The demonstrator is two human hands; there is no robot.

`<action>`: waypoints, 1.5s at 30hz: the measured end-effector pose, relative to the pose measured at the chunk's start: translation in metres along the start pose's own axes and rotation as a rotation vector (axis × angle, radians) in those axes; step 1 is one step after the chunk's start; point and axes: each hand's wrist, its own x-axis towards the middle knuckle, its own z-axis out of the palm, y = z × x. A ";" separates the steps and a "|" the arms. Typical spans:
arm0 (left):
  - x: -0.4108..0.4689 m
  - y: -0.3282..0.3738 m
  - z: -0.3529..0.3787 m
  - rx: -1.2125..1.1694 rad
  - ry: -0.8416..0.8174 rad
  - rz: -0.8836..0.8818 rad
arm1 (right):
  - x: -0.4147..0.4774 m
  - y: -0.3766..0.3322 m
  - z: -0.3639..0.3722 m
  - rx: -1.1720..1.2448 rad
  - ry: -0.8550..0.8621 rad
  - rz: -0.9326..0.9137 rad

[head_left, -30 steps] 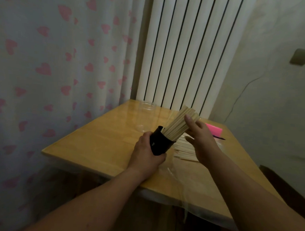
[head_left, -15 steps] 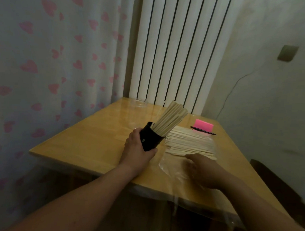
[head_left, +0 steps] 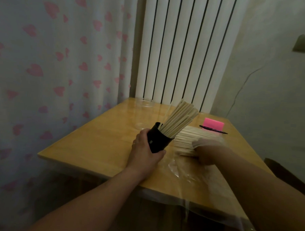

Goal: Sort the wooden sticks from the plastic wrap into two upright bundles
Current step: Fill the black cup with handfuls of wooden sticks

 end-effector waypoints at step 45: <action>0.000 -0.001 0.000 0.012 -0.010 0.019 | -0.050 -0.005 0.066 0.200 0.421 0.083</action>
